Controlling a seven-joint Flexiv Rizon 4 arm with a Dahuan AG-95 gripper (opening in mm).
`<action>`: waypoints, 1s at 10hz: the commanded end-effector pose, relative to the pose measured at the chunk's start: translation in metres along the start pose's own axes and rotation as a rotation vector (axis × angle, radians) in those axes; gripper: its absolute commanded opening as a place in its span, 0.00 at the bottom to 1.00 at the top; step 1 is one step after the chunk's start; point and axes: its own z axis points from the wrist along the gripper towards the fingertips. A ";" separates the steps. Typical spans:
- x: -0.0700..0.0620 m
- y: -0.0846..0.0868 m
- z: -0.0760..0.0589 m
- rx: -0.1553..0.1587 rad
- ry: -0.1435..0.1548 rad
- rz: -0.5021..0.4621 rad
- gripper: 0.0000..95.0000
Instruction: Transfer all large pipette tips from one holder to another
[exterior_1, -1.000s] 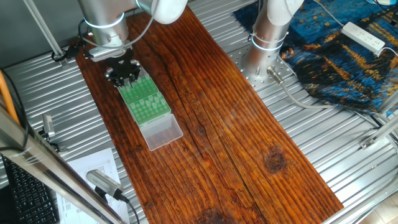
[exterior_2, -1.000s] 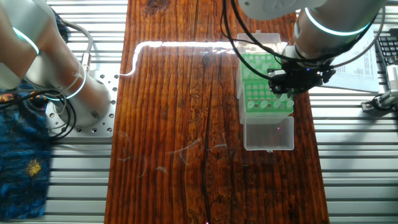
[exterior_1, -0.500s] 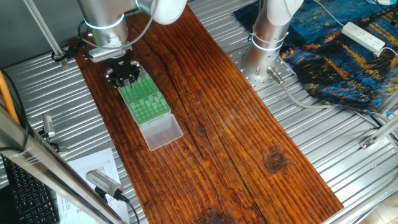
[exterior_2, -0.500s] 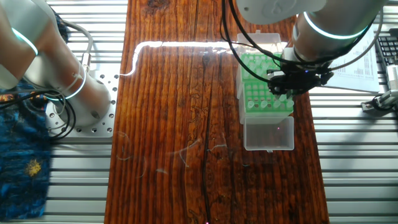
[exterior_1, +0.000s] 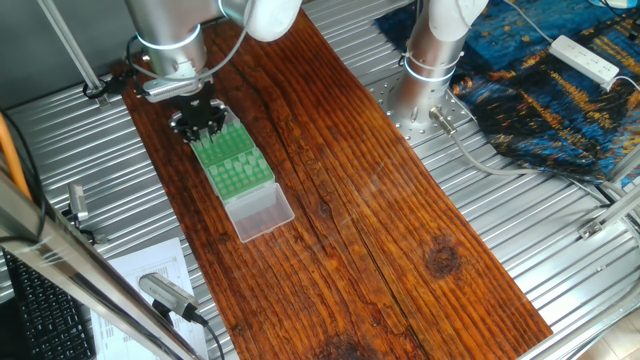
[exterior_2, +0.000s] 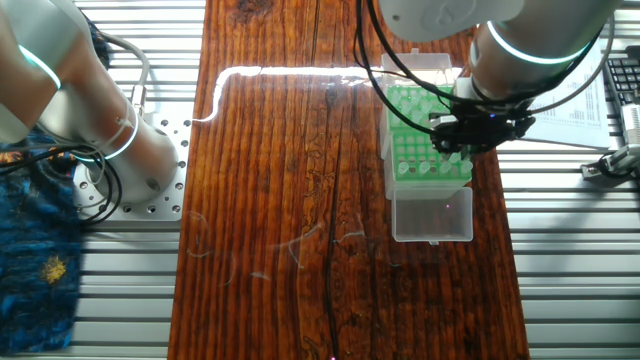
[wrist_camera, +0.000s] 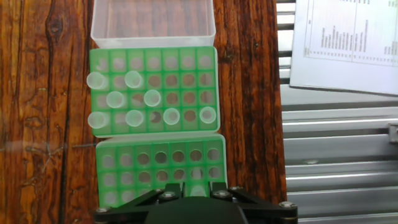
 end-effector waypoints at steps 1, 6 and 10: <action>0.000 0.000 0.000 0.002 -0.001 0.008 0.20; 0.000 0.001 0.001 0.002 0.001 0.026 0.00; 0.000 0.001 0.001 0.003 -0.002 0.035 0.00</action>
